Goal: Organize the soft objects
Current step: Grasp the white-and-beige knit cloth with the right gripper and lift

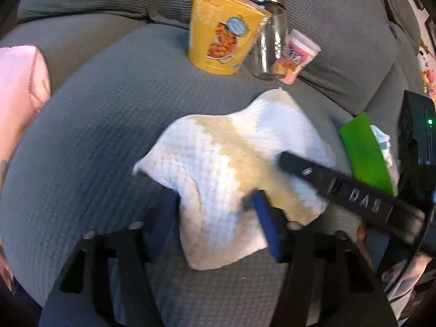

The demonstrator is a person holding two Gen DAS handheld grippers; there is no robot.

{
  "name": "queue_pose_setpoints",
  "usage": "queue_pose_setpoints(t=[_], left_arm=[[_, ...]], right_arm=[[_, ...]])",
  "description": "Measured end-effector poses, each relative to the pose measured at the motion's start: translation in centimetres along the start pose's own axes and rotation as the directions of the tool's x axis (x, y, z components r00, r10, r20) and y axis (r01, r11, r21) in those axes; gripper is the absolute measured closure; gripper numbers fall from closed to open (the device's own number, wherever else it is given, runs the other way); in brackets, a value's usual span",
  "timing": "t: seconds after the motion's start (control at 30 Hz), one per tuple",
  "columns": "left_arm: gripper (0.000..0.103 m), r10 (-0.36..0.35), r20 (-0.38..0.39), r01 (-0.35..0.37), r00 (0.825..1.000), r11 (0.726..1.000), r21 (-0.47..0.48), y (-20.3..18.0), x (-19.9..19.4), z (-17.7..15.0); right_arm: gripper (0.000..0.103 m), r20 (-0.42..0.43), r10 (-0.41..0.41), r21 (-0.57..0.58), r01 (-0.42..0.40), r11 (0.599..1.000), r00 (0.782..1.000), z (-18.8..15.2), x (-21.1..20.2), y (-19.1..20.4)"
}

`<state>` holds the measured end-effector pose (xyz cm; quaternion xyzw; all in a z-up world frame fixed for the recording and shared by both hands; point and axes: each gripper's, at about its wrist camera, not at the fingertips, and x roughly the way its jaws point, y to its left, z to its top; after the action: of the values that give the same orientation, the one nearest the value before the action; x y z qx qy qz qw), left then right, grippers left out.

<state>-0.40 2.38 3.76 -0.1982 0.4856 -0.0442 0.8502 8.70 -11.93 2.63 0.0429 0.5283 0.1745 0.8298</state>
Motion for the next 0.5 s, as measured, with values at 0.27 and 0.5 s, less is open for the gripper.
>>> queue_pose_setpoints(t=[0.27,0.5], left_arm=[[0.083,-0.1,-0.057,0.101,0.993,0.995,0.016,-1.5,0.9,0.2],[0.084,-0.128,0.036,0.123,0.991,0.985,0.116,-5.1,-2.4,1.2]], right_arm=[[0.071,-0.078,0.229,0.063,-0.224,0.973,0.97,-1.1,1.3,0.7],[0.071,0.063,0.23,0.045,-0.233,0.971,0.971,-0.5,-4.2,0.5]])
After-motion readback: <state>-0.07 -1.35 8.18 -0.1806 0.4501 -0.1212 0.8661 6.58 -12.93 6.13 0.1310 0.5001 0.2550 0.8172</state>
